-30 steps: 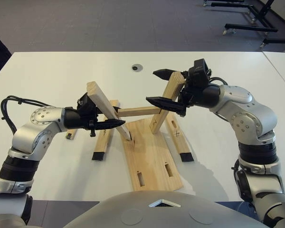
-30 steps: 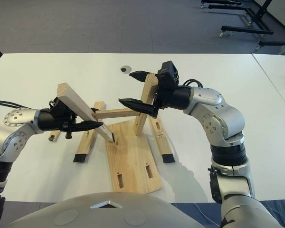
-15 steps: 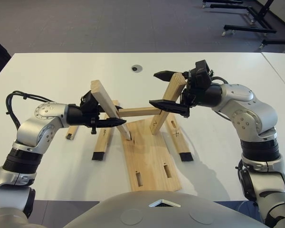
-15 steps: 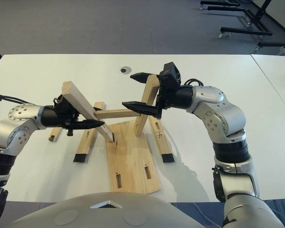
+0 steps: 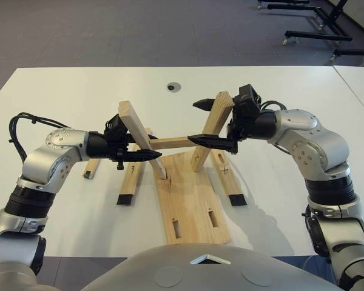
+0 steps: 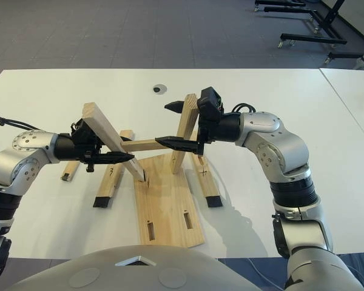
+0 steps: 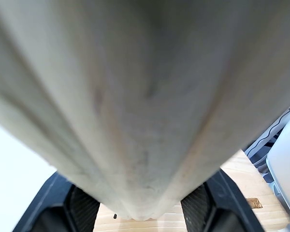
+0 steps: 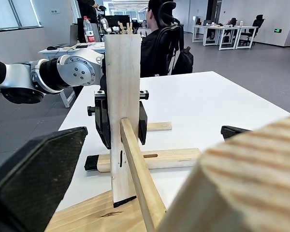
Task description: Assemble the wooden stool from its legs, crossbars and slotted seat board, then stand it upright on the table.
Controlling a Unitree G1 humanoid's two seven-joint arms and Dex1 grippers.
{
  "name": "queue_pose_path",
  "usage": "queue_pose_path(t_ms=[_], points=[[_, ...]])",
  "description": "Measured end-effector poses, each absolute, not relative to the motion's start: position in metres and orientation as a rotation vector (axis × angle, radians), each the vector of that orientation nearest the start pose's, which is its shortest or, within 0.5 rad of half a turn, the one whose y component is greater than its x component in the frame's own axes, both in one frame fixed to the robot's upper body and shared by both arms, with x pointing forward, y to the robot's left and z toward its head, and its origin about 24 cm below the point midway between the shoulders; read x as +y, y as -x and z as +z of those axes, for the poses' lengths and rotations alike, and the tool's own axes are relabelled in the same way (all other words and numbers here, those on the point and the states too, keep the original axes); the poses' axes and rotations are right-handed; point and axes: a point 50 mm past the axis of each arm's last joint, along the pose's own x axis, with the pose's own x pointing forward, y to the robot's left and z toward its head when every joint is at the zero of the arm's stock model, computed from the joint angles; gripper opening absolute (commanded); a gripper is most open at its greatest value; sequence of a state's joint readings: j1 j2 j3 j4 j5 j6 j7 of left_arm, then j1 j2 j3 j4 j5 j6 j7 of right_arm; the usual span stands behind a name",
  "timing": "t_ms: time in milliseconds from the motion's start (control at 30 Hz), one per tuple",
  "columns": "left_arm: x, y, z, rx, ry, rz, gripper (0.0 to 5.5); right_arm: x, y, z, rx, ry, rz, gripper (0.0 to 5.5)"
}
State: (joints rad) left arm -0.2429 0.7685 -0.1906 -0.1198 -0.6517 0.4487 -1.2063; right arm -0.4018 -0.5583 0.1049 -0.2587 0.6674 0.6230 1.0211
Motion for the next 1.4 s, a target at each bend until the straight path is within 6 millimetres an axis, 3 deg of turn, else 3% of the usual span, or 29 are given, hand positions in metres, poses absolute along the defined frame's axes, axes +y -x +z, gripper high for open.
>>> queue_pose_path(t_ms=[367,600,767,833,1000,1400], points=[[0.176,-0.242,0.111,0.323,-0.051,-1.458,2.03,-0.136,-0.262,0.164,0.070,-0.020,1.367,5.09],[0.173,-0.241,0.110,0.324,-0.057,-1.460,2.03,-0.141,-0.259,0.220,-0.204,-0.061,1.362,5.09],[0.171,-0.239,0.109,0.325,-0.060,-1.457,2.03,-0.122,-0.256,0.270,-0.401,0.132,1.277,5.09],[0.171,-0.238,0.108,0.327,-0.062,-1.455,2.03,-0.108,-0.250,0.276,-0.430,0.242,1.277,5.09],[0.170,-0.236,0.108,0.328,-0.067,-1.455,2.03,-0.072,-0.235,0.263,-0.428,0.514,1.311,5.09],[0.170,-0.235,0.109,0.330,-0.074,-1.455,2.03,-0.061,-0.236,0.218,-0.299,0.869,1.332,5.09]])
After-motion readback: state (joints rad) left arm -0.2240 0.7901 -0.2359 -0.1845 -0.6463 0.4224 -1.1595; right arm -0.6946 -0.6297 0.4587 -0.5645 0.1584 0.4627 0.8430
